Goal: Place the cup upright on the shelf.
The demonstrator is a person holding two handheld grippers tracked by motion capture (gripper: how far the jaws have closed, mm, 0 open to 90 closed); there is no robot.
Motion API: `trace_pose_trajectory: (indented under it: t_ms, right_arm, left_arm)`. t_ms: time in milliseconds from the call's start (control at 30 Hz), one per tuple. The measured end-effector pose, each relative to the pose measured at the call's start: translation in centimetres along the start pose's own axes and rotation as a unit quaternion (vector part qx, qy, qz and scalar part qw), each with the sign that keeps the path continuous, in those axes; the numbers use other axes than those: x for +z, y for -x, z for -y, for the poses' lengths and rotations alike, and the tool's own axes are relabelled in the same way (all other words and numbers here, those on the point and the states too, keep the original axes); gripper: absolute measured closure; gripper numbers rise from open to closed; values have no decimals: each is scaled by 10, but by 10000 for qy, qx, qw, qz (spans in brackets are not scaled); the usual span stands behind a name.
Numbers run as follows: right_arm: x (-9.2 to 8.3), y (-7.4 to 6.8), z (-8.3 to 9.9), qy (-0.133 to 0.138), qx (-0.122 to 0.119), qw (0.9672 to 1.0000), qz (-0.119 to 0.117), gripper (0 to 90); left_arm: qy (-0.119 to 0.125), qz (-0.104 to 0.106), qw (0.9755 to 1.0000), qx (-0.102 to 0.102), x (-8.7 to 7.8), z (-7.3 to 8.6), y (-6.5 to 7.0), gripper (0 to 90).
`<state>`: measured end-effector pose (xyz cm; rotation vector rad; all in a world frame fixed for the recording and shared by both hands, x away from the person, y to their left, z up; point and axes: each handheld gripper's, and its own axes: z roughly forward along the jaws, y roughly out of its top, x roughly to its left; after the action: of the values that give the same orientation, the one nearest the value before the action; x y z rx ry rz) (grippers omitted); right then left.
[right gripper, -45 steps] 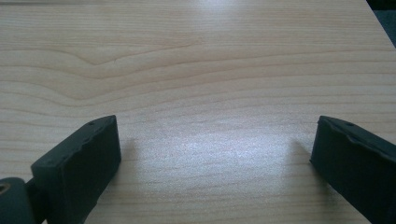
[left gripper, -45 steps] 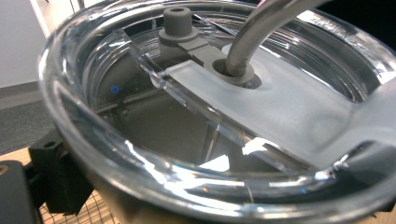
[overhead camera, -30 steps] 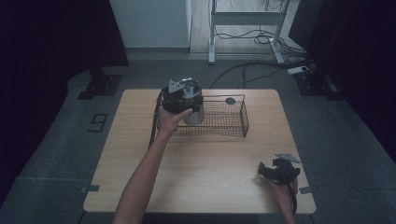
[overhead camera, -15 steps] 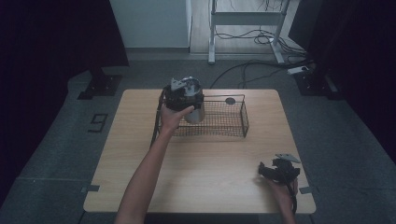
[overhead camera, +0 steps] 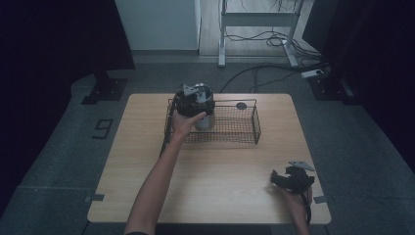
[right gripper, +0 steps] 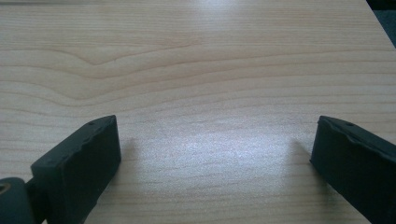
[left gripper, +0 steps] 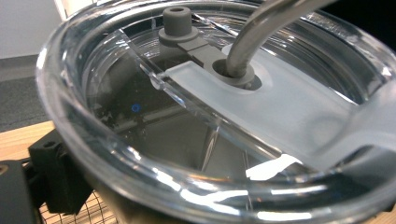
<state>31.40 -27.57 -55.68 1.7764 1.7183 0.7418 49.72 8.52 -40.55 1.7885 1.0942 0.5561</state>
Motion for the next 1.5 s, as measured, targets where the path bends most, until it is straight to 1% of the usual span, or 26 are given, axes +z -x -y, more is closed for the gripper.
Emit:
trace_pose_trajectory:
  t_ms: [67, 133, 233, 433, 533, 733, 1000, 1100, 1200, 1367, 1433, 1467, 1500]
  right_arm:
    - [0, 0, 0, 0, 1, 10000, 0, 13]
    - [0, 0, 0, 0, 0, 10000, 0, 13]
    - [0, 0, 0, 0, -2, 10000, 0, 13]
    - [0, 0, 0, 0, -3, 10000, 1, 13]
    - [0, 0, 0, 0, -4, 10000, 2, 13]
    - [0, 0, 0, 1, -3, 10000, 2, 13]
    - [0, 0, 0, 1, -3, 10000, 2, 13]
    - [0, 0, 0, 0, -2, 10000, 1, 13]
    - [0, 0, 0, 1, -4, 10000, 2, 13]
    - [0, 0, 0, 0, -1, 10000, 1, 13]
    - [0, 0, 0, 0, -5, 10000, 2, 13]
    - [0, 0, 0, 1, -2, 10000, 1, 13]
    - [0, 0, 0, 0, -2, 10000, 1, 13]
  left_arm:
    - [-9, 11, 10000, -31, 2, 1, 0, 38]
    - [-46, 18, 10000, -14, 4, 2, 1, 38]
    - [-135, 6, 9999, 64, 10, 8, 4, 38]
    - [-258, -50, 9996, 138, 19, 16, 6, 38]
    - [-274, -52, 9996, 108, 22, 20, 6, 38]
    - [-412, -41, 9991, 134, 30, 27, 8, 38]
    - [-527, -77, 9985, 106, 41, 37, 9, 38]
    - [-508, -89, 9987, 35, 43, 41, 9, 38]
    - [-449, -99, 9989, 33, 43, 43, 9, 38]
    - [-396, -96, 9991, 101, 42, 46, 10, 37]
    - [-356, -63, 9993, 117, 40, 49, 10, 37]
    - [-343, -63, 9993, 102, 40, 49, 10, 36]
    - [-340, -32, 9994, 27, 38, 50, 7, 35]
